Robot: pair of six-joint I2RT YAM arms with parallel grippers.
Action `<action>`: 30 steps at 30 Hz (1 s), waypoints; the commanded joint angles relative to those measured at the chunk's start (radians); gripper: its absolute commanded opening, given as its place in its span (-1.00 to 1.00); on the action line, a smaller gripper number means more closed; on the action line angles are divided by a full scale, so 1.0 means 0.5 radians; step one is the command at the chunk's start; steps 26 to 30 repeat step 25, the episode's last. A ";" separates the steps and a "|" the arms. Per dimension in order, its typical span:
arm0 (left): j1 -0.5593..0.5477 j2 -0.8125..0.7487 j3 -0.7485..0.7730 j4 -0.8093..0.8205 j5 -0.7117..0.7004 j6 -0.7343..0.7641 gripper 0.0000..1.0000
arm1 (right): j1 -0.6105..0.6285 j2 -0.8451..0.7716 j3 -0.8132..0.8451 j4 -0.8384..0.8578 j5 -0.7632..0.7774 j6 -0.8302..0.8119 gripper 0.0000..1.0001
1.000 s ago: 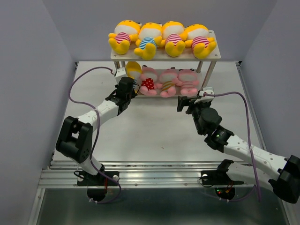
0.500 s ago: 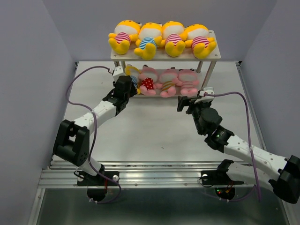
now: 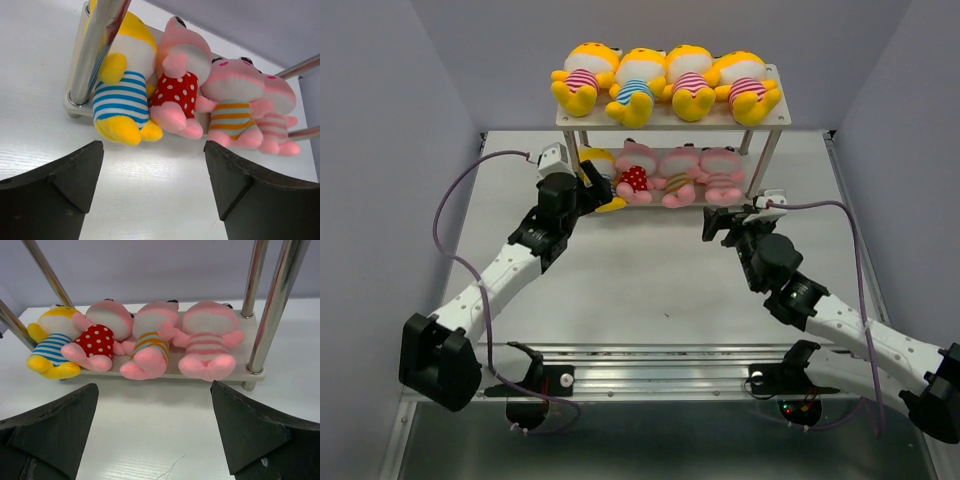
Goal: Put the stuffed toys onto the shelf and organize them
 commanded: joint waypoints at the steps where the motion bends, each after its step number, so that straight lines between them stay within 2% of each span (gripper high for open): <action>1: -0.004 -0.285 -0.124 -0.035 0.129 -0.049 0.93 | -0.009 -0.126 0.011 -0.124 -0.023 0.143 1.00; 7: -0.011 -0.766 -0.367 -0.224 0.286 -0.156 0.98 | -0.009 -0.337 -0.023 -0.542 -0.017 0.398 1.00; 14: -0.011 -1.429 -0.548 -0.978 -0.115 -0.435 0.98 | -0.009 -0.669 -0.164 -1.033 0.106 0.692 1.00; 16: -0.011 -1.555 -0.578 -1.068 -0.143 -0.488 0.98 | -0.009 -0.779 -0.213 -1.118 0.090 0.735 1.00; 21: -0.011 -1.678 -0.566 -1.044 -0.110 -0.488 0.98 | -0.009 -0.930 -0.293 -1.143 0.081 0.837 1.00; 30: -0.011 -1.672 -0.524 -1.072 -0.128 -0.479 0.98 | -0.009 -0.891 -0.262 -1.156 0.069 0.840 1.00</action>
